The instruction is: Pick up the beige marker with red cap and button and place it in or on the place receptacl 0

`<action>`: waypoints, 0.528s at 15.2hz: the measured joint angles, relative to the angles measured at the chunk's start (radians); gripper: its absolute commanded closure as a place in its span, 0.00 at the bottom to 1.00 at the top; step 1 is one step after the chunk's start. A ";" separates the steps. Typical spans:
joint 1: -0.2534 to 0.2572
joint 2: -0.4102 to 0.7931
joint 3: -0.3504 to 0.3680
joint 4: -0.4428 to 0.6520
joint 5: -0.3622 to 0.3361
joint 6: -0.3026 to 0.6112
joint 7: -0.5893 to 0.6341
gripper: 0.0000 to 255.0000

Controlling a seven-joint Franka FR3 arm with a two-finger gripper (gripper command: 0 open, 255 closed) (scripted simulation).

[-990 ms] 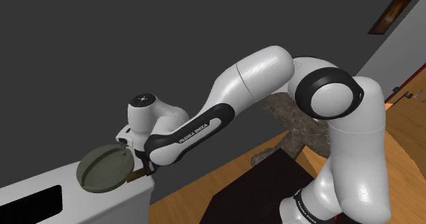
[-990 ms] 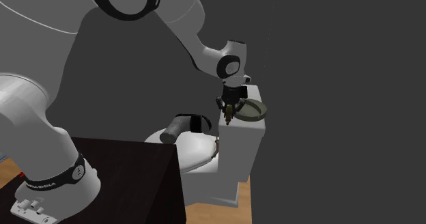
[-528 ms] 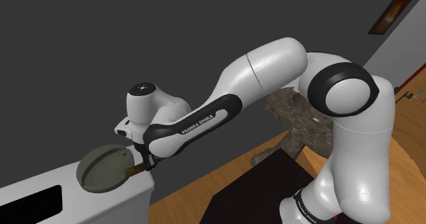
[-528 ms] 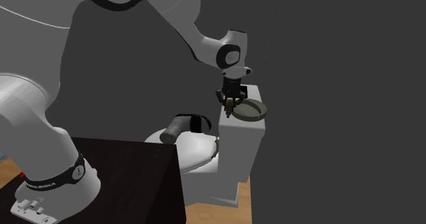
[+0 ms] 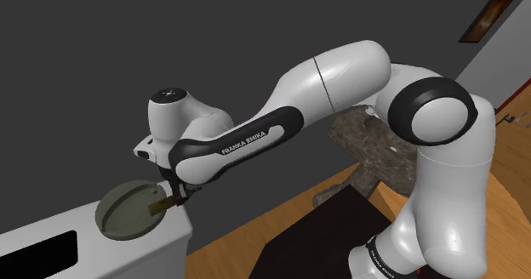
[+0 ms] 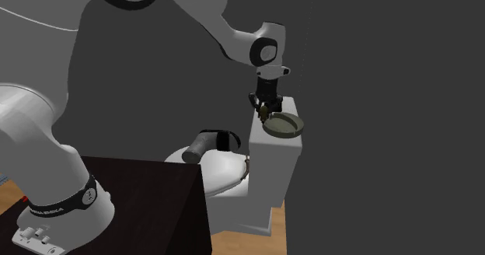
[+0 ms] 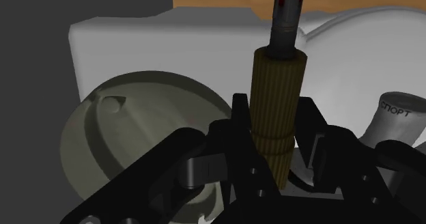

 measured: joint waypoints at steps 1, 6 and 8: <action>0.011 0.033 -0.004 0.058 -0.006 -0.026 0.003 1.00; 0.081 0.229 -0.024 0.407 -0.032 -0.179 0.008 1.00; 0.122 0.343 -0.036 0.612 -0.042 -0.267 0.004 1.00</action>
